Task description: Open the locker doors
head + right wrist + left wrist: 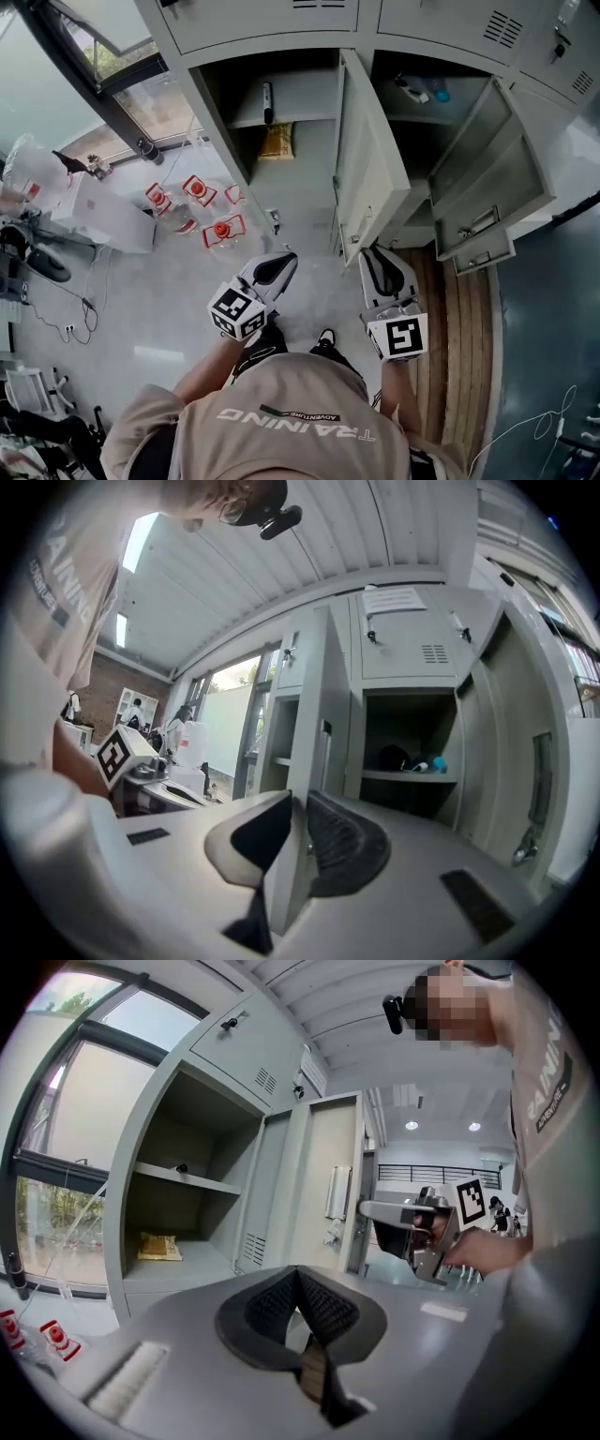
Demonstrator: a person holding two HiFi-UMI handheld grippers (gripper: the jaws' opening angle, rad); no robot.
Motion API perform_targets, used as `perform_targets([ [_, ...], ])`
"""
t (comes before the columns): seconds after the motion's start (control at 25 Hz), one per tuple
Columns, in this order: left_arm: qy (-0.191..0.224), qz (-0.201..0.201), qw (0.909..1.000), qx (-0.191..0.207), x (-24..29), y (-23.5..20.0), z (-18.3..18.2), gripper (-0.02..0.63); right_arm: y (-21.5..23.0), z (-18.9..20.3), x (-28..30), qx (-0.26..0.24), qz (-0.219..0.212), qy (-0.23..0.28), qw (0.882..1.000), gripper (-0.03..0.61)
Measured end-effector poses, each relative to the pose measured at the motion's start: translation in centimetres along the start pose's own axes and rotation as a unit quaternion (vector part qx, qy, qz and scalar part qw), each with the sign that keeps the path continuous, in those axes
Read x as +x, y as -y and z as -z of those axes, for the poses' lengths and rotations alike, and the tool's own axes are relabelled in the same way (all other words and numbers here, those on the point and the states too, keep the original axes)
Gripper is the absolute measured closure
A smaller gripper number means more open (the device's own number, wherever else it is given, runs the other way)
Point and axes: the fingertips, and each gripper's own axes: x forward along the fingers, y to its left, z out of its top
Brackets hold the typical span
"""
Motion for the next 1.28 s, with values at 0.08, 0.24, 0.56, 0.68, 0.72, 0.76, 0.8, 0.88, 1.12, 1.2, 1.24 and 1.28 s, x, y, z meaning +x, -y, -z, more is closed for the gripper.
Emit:
perform_targets([
  [0.08, -0.008, -0.009, 0.9999, 0.004, -0.8, 0.9, 0.3, 0.607, 0.1, 0.2, -0.5, -0.001, -0.003, 0.002, 1.000, 0.535],
  [0.24, -0.014, -0.024, 0.9996, -0.001, -2.9, 1.4, 1.5, 0.607, -1.5, 1.5, -1.3, 0.010, -0.014, -0.008, 1.000, 0.554],
  [0.56, 0.029, -0.033, 0.9990, -0.004, -11.6, 3.1, 2.2, 0.607, -11.3, 2.8, -2.6, 0.024, -0.018, -0.045, 0.999, 0.557],
  [0.68, 0.050, -0.052, 0.9974, 0.001, -15.7, 3.8, 3.5, 0.607, -15.2, 2.2, -3.6, 0.021, 0.010, -0.032, 0.999, 0.557],
  [0.72, 0.047, -0.050, 0.9977, 0.003, -16.7, 4.0, 4.2, 0.607, -16.3, 2.4, -3.9, 0.023, 0.018, -0.034, 0.999, 0.557],
  [0.76, 0.043, -0.045, 0.9981, 0.003, -17.4, 4.1, 4.9, 0.607, -17.4, 2.6, -4.1, 0.027, 0.023, -0.038, 0.999, 0.557],
  [0.8, 0.039, -0.039, 0.9985, 0.000, -18.1, 4.0, 5.4, 0.607, -18.4, 2.8, -4.2, 0.034, 0.026, -0.043, 0.998, 0.557],
  [0.88, 0.038, -0.030, 0.9988, -0.006, -18.8, 4.1, 5.7, 0.607, -20.0, 2.9, -4.8, 0.048, 0.029, -0.054, 0.997, 0.557],
  [1.12, 0.056, -0.008, 0.9982, 0.021, -19.5, 6.2, 3.8, 0.607, -20.9, 2.7, -6.6, 0.054, 0.038, -0.058, 0.996, 0.557],
  [1.2, 0.057, -0.001, 0.9978, 0.033, -19.8, 6.8, 3.0, 0.607, -21.6, 2.3, -6.5, 0.058, 0.024, -0.048, 0.997, 0.557],
  [1.24, 0.057, 0.002, 0.9979, 0.030, -19.8, 7.2, 2.9, 0.607, -21.7, 1.8, -6.6, 0.060, 0.017, -0.041, 0.997, 0.557],
  [1.28, 0.056, 0.004, 0.9981, 0.023, -19.7, 7.5, 2.9, 0.607, -21.8, 1.3, -6.9, 0.059, 0.013, -0.035, 0.998, 0.557],
])
